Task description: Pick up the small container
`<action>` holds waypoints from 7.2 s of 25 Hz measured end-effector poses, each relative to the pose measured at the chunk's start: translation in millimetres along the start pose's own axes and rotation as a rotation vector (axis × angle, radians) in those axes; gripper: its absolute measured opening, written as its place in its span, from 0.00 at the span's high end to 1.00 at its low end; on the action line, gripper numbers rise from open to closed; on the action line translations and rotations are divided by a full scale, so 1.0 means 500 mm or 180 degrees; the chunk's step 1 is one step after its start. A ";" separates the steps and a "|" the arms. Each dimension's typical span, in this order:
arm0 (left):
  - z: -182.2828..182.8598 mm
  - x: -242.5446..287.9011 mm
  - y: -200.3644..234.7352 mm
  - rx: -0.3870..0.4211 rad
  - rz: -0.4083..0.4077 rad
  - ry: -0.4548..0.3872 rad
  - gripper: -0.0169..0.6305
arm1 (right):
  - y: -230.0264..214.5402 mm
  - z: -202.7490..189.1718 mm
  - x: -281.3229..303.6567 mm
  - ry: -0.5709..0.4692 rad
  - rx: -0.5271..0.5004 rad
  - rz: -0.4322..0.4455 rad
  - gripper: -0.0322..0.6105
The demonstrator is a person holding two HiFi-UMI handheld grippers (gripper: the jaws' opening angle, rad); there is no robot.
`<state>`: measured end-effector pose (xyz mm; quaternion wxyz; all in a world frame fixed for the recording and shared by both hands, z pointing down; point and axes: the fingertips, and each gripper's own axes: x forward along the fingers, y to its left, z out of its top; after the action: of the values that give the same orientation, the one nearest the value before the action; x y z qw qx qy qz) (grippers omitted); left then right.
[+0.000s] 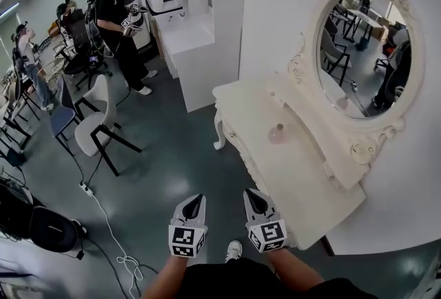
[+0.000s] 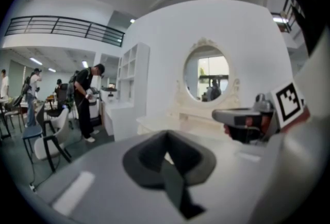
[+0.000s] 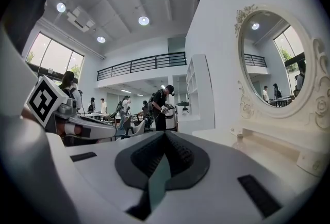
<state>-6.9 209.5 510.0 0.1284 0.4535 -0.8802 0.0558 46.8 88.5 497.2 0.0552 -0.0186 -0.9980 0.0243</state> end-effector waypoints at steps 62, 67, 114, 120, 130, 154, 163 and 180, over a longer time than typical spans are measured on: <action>0.155 0.635 -0.036 0.0497 -0.1906 0.0081 0.96 | -0.416 0.040 0.282 0.0024 0.0211 -0.1584 0.96; 0.164 0.683 -0.082 0.0627 -0.1938 0.0148 0.96 | -0.473 0.035 0.272 -0.0002 0.0295 -0.1578 0.96; -0.040 0.852 -0.233 0.1235 -0.3046 0.0917 0.78 | -0.613 -0.119 0.226 0.0432 0.0747 -0.2673 0.96; -0.088 0.853 -0.253 0.1366 -0.3090 0.1088 0.48 | -0.609 -0.137 0.223 0.0457 0.0813 -0.2706 0.96; -0.121 0.877 -0.306 0.1522 -0.3156 0.1227 0.31 | -0.606 -0.160 0.203 0.0514 0.0899 -0.2784 0.96; -0.171 0.933 -0.353 0.1809 -0.3170 0.1601 0.31 | -0.643 -0.191 0.165 0.0550 0.1033 -0.2914 0.96; -0.166 0.932 -0.353 0.1827 -0.3226 0.1493 0.36 | -0.641 -0.193 0.170 0.0557 0.1053 -0.2901 0.96; -0.087 0.919 -0.345 0.1684 -0.3200 0.1044 0.36 | -0.630 -0.186 0.156 0.0523 0.1012 -0.2966 0.96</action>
<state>-114.5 -241.6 675.7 0.1561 0.8170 -0.4821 0.2751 -31.1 -218.3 614.1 0.1408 0.4361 -0.8765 0.1474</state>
